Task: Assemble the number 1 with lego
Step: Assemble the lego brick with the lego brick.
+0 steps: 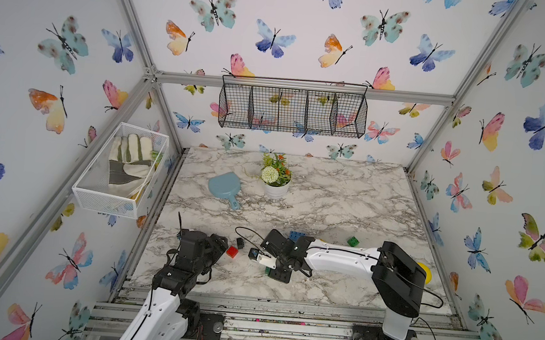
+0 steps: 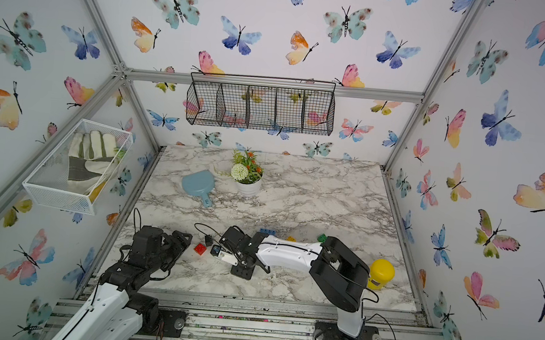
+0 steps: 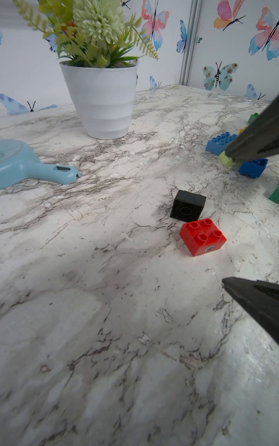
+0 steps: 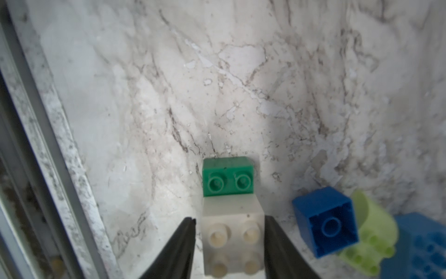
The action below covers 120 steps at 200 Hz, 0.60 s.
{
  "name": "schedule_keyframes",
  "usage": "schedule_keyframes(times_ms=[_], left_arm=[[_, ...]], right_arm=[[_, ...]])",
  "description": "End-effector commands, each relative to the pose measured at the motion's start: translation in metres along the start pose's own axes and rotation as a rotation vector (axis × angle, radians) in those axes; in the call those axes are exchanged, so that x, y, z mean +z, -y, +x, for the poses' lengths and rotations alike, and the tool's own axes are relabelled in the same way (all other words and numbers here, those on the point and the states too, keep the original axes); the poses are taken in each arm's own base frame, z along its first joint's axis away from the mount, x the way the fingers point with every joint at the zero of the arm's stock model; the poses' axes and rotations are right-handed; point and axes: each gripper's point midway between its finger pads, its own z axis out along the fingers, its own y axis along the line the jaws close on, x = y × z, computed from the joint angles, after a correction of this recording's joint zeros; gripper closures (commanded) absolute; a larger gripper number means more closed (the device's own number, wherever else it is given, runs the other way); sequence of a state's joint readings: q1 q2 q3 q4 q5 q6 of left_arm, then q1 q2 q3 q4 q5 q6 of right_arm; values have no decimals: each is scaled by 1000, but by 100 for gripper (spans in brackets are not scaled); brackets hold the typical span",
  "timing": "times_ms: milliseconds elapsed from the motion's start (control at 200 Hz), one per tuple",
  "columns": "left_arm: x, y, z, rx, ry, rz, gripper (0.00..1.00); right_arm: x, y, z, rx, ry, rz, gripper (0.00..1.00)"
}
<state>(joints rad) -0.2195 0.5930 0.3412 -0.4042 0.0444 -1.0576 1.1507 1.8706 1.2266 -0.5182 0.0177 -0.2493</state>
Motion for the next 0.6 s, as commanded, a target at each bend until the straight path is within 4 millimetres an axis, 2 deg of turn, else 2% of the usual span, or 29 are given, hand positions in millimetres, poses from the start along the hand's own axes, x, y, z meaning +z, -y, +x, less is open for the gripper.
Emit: schedule_keyframes(times_ms=[0, 95, 200, 250, 335, 420, 506, 596], left_arm=[[-2, 1, 1, 23, -13, 1, 19], [-3, 2, 1, 45, -20, -3, 19], [-4, 6, 5, 92, -45, 10, 17], [-5, 15, 10, 141, -77, 58, 16], [-4, 33, 30, 217, -190, 171, 16], [-4, 47, 56, 295, -312, 256, 16], [-4, 59, 84, 409, -403, 287, 15], [-1, 69, 113, 493, -484, 307, 10]], right_arm=[[-8, 2, -11, 39, 48, -7, 16], [-24, 4, -23, 54, 110, 0, 11], [-44, 4, -23, 106, 169, 7, 9], [-54, 4, -22, 153, 208, 13, 9], [-75, 8, -19, 297, 302, 33, 9], [-92, 17, -12, 540, 392, 55, 13], [-97, 29, 7, 819, 407, 75, 20], [-96, 36, 26, 980, 369, 62, 24]])
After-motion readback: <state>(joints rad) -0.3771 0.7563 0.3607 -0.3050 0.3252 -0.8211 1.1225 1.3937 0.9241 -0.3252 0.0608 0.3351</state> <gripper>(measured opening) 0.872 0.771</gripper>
